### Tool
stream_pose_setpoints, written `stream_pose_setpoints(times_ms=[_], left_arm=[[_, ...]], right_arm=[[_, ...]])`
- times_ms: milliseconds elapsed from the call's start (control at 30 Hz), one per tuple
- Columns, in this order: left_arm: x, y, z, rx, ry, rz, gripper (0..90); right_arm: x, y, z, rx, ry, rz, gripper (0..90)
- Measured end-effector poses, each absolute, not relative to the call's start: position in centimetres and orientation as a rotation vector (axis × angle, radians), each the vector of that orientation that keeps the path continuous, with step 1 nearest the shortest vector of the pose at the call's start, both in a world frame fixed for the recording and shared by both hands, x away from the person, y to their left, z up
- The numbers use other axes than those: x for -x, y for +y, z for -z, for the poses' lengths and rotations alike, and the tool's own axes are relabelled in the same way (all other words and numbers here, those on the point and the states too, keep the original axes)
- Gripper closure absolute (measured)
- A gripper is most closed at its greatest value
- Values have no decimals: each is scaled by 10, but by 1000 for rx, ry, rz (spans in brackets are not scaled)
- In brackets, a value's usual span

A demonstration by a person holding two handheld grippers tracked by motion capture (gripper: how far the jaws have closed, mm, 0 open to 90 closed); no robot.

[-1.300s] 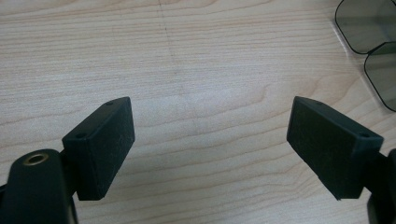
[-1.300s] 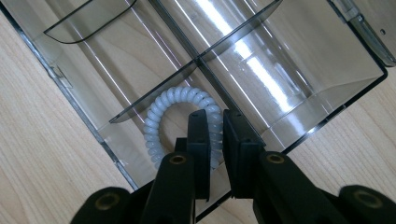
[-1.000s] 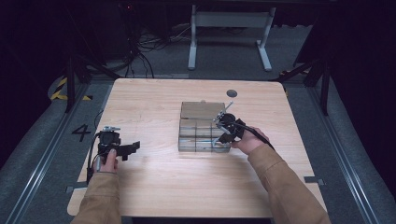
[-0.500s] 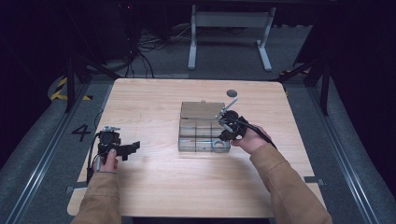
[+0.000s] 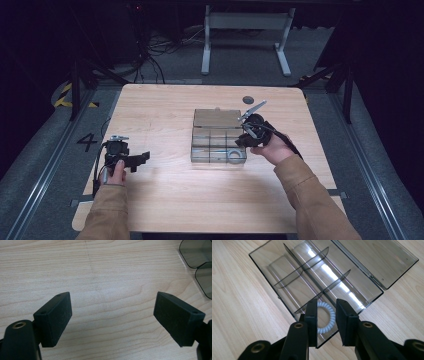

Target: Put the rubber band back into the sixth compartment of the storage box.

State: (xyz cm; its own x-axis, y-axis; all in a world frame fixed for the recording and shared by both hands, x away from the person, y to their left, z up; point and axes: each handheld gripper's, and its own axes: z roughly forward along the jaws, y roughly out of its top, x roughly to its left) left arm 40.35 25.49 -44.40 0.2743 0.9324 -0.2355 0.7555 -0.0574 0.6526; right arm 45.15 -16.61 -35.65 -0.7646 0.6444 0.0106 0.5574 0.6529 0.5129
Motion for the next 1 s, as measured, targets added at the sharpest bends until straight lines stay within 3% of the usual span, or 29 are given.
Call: stream_pose_setpoints(times_ms=[1000], left_arm=[[-405,252,444,-1863,1520,-323,159]], right_arm=[[-427,-228,350,-1088,2603,-803,676]])
